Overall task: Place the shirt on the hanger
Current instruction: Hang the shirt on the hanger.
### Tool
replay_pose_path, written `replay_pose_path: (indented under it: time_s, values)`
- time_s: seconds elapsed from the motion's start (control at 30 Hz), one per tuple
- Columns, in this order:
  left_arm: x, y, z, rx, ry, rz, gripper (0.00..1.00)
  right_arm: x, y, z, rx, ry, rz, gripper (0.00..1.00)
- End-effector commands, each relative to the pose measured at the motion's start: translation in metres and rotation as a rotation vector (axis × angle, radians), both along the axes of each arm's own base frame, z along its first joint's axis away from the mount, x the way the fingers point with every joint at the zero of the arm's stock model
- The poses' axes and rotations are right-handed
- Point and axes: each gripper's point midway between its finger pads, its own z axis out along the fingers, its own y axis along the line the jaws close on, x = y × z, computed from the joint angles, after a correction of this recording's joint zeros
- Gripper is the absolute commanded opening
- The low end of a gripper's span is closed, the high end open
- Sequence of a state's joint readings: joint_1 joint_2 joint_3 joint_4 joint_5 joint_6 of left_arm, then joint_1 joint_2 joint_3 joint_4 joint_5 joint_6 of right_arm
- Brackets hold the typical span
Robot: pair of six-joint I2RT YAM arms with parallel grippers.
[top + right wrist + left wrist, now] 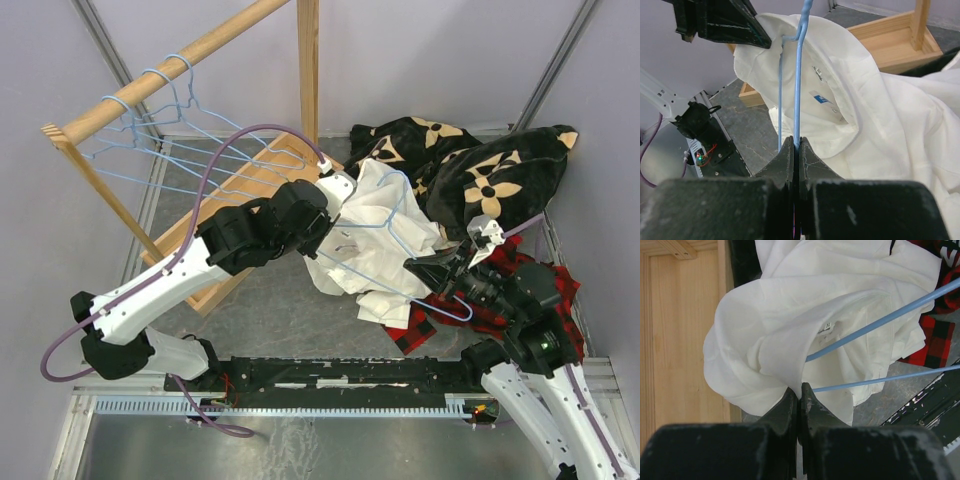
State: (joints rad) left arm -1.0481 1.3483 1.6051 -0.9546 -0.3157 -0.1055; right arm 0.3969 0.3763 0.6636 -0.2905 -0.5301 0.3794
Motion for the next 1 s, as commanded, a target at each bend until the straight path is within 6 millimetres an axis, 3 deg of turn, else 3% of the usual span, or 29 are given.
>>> replay_pose_path:
  time_s: [0.0,0.17,0.37,0.6,0.8,0.97]
  values:
    - [0.01,-0.012,0.036,-0.093,-0.071,0.005,0.04,-0.009,0.019,0.021,0.06,-0.102,0.149,0.0]
    - [0.018,-0.026,0.047,-0.1,-0.087,0.001,0.04,-0.001,0.031,0.007,0.066,-0.065,0.205,0.0]
    - [0.013,-0.054,0.055,-0.144,-0.078,-0.087,0.03,0.024,0.033,0.001,0.109,-0.055,0.136,0.0]
    - [-0.009,-0.087,0.044,-0.097,-0.086,-0.175,0.03,0.054,0.038,-0.001,0.174,-0.047,0.076,0.0]
    - [-0.026,-0.11,0.033,-0.062,-0.088,-0.226,0.03,0.067,0.042,-0.005,0.203,-0.038,0.065,0.0]
    - [-0.025,-0.11,0.036,-0.066,-0.106,-0.196,0.03,0.068,0.033,0.003,0.236,-0.062,0.005,0.0]
